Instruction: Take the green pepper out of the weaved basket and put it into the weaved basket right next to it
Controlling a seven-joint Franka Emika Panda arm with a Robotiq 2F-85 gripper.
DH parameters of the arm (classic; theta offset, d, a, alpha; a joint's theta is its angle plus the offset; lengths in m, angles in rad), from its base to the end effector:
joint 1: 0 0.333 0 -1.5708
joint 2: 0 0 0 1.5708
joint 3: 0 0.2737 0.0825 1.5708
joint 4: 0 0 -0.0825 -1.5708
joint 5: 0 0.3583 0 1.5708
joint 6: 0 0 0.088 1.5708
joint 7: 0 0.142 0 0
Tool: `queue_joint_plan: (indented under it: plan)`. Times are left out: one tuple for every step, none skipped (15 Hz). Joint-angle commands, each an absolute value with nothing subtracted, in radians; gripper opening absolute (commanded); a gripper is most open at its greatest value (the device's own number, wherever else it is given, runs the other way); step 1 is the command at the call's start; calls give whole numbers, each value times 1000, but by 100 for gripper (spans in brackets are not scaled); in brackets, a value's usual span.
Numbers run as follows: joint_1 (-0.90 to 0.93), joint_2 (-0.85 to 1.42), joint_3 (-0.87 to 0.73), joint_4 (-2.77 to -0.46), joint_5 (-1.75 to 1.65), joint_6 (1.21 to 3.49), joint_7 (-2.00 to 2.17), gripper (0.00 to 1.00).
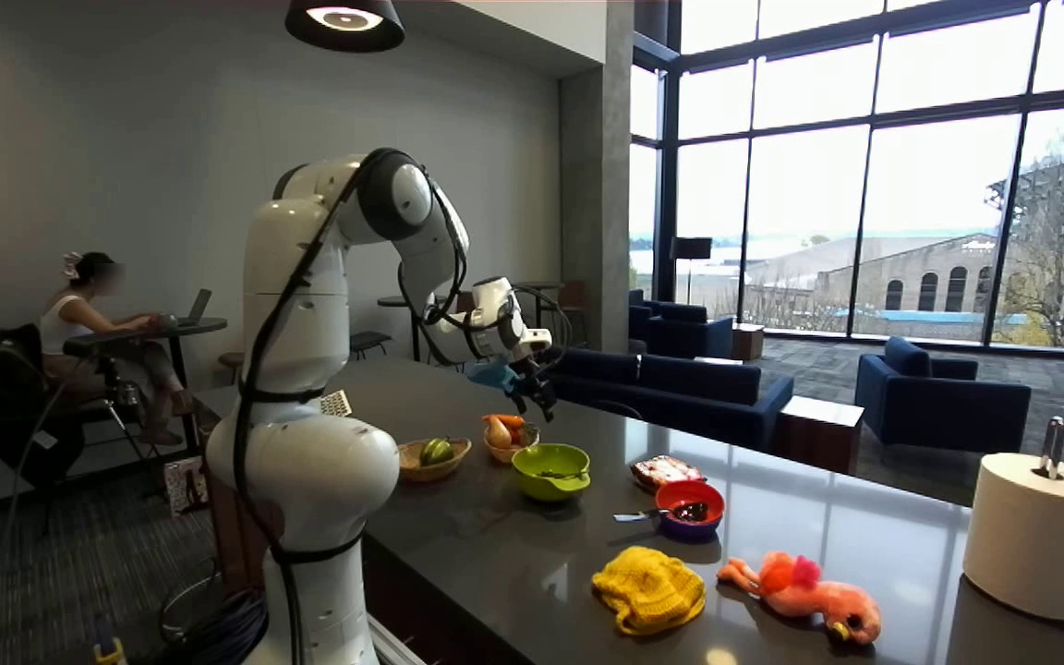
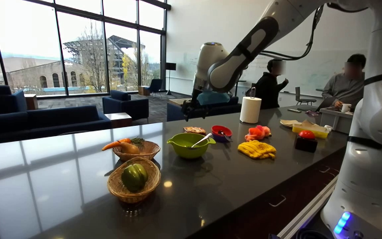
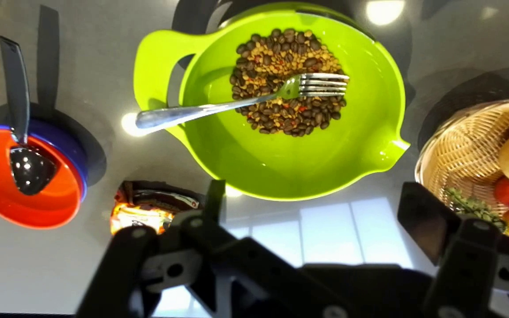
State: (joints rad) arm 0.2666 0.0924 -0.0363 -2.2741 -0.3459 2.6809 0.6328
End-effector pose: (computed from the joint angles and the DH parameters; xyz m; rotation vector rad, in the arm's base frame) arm 0.5284 0.1293 0.2912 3.0296 -0.1750 0.5628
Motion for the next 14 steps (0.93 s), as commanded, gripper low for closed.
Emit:
queue_joint_plan:
  plan:
    - [208, -32, 14, -2395, -261, 2662, 562, 100]
    - [195, -59, 23, -2424, -213, 2667, 510, 100]
    - [185, -80, 30, -2447, -172, 2671, 462, 100]
    - [176, -103, 37, -2470, -120, 2669, 396, 100]
    - [168, -128, 41, -2491, -76, 2665, 335, 100]
    - [159, -154, 42, -2512, -60, 2655, 295, 100]
    - [151, -175, 42, -2527, -46, 2648, 264, 100]
    - [144, -198, 43, -2543, -40, 2638, 241, 100]
    - [137, -220, 44, -2558, -35, 2629, 220, 100]
    - [132, -239, 45, -2570, -32, 2618, 206, 100]
    - [128, -257, 46, -2581, -26, 2602, 195, 100]
    - [123, -277, 48, -2594, -29, 2587, 190, 100]
    - [123, -293, 49, -2605, -25, 2573, 179, 100]
    - [121, -313, 51, -2616, -24, 2557, 176, 100]
